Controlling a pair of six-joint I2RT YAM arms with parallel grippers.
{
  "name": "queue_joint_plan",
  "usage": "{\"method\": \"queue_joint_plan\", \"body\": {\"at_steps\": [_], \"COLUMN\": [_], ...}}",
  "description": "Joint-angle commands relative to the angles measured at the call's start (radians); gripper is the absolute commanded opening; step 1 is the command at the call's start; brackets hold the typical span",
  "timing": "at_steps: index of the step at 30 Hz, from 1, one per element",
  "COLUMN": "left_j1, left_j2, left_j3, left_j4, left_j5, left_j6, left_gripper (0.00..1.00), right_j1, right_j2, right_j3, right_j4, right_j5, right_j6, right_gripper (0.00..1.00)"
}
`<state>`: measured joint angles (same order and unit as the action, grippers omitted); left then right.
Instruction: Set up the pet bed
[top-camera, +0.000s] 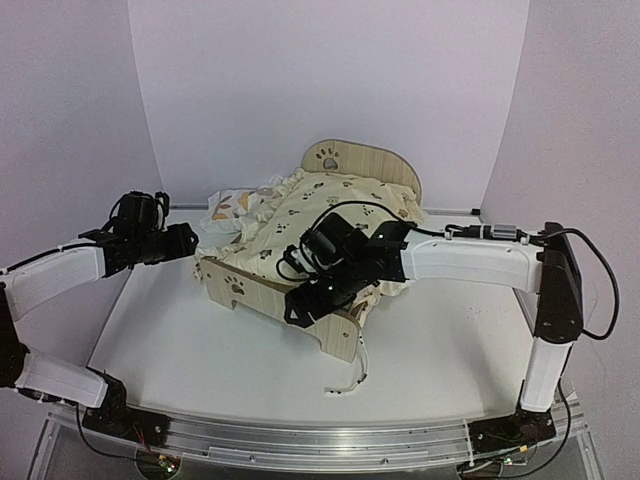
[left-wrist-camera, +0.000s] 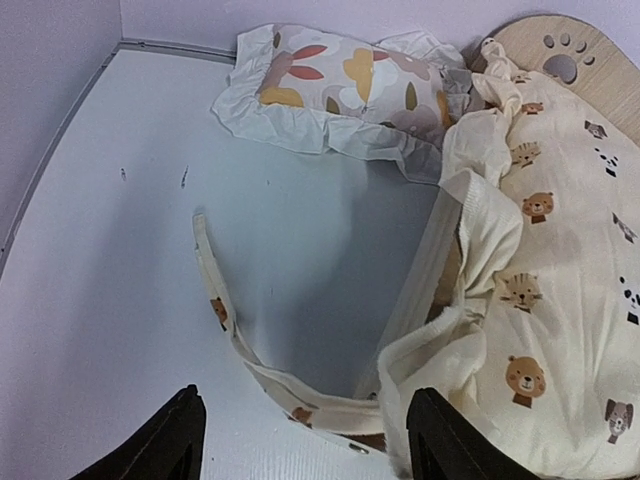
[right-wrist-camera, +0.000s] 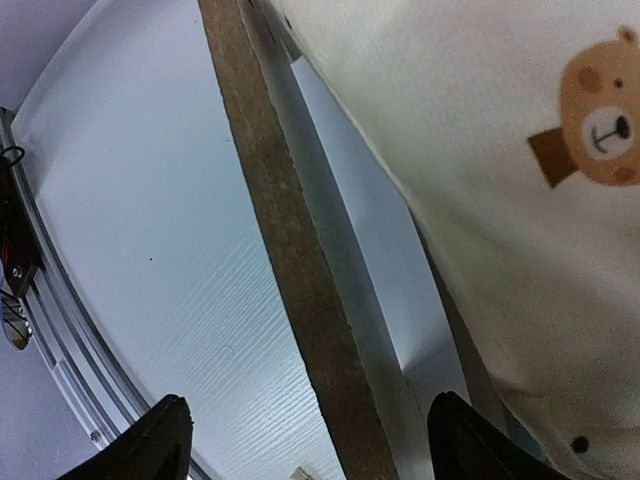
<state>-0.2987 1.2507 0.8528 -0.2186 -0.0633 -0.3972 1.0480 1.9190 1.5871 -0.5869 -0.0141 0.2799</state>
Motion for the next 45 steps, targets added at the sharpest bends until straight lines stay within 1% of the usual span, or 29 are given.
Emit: {"method": "queue_joint_plan", "body": {"at_steps": [1,3,4,6,8,11,12,15,16,17,19,20,21,23,25,27,29,32,33,34,36,39,41,43,45], "left_j1": [0.037,0.042,0.042,0.042,0.043,0.043,0.042,0.042,0.042,0.041,0.036,0.026,0.012,-0.031,-0.073,-0.124,-0.176,-0.211,-0.222,-0.233,-0.257,-0.299,-0.321,-0.335,-0.35], "left_j2": [0.061,0.079,0.085,0.091,0.095,0.109,0.117,0.146,0.159,0.173,0.199,0.206,0.211,0.217,0.223,0.242,0.286,0.345,0.367,0.387,0.419,0.474,0.508,0.536,0.566], "left_j3": [-0.006,-0.009,-0.011,-0.014,-0.015,-0.014,-0.015,-0.025,-0.027,-0.027,-0.025,-0.026,-0.029,-0.037,-0.044,-0.044,-0.029,-0.01,-0.002,0.006,0.027,0.059,0.082,0.1,0.126], "left_j4": [0.102,0.124,0.136,0.148,0.159,0.165,0.168,0.184,0.192,0.199,0.206,0.209,0.213,0.215,0.225,0.268,0.294,0.347,0.37,0.387,0.41,0.443,0.457,0.47,0.481], "left_j5": [0.093,0.114,0.123,0.131,0.143,0.17,0.182,0.227,0.245,0.264,0.302,0.314,0.323,0.319,0.311,0.314,0.32,0.332,0.346,0.361,0.377,0.399,0.409,0.416,0.427], "left_j6": [0.026,0.021,0.019,0.015,0.011,0.005,0.002,-0.01,-0.015,-0.018,-0.026,-0.031,-0.033,-0.036,-0.038,-0.04,-0.045,-0.066,-0.072,-0.076,-0.081,-0.083,-0.083,-0.091,-0.095], "left_gripper": [0.69,0.68,0.68,0.67,0.66,0.65,0.65,0.63,0.63,0.62,0.61,0.61,0.61,0.61,0.61,0.61,0.61,0.61,0.6,0.6,0.6,0.6,0.6,0.6,0.6], "right_j1": [0.009,0.014,0.014,0.014,0.013,0.011,0.009,-0.012,-0.027,-0.047,-0.072,-0.075,-0.075,-0.075,-0.075,-0.075,-0.075,-0.081,-0.095,-0.133,-0.236,-0.44,-0.542,-0.676,-0.762], "right_j2": [-0.027,-0.067,-0.088,-0.148,-0.23,-0.399,-0.466,-0.669,-0.734,-0.8,-0.903,-0.953,-0.985,-1.02,-1.034,-1.042,-1.031,-0.954,-0.925,-0.892,-0.838,-0.734,-0.668,-0.587,-0.52], "right_j3": [-0.001,-0.054,-0.081,-0.15,-0.238,-0.4,-0.46,-0.647,-0.694,-0.732,-0.775,-0.783,-0.787,-0.781,-0.762,-0.737,-0.695,-0.603,-0.566,-0.533,-0.479,-0.387,-0.333,-0.304,-0.28], "right_j4": [-0.01,-0.011,-0.011,-0.011,-0.013,-0.019,-0.019,-0.026,-0.039,-0.062,-0.102,-0.119,-0.133,-0.138,-0.142,-0.141,-0.141,-0.144,-0.145,-0.147,-0.149,-0.16,-0.175,-0.177,-0.175], "right_j5": [-0.04,-0.034,-0.027,0.014,0.097,0.273,0.333,0.547,0.599,0.651,0.711,0.719,0.718,0.683,0.64,0.617,0.668,0.849,0.886,0.894,0.851,0.807,0.757,0.691,0.632], "right_j6": [-0.037,-0.049,-0.054,-0.069,-0.092,-0.107,-0.098,-0.017,0.022,0.068,0.135,0.157,0.177,0.197,0.206,0.214,0.211,0.172,0.159,0.148,0.132,0.123,0.137,0.176,0.199], "right_gripper": [0.59,0.37,0.27,0.15,0.08,0.06,0.07,0.17,0.26,0.4,0.74,0.83,0.88,0.91,0.91,0.91,0.91,0.93,0.94,0.94,0.94,0.94,0.94,0.93,0.91]}}
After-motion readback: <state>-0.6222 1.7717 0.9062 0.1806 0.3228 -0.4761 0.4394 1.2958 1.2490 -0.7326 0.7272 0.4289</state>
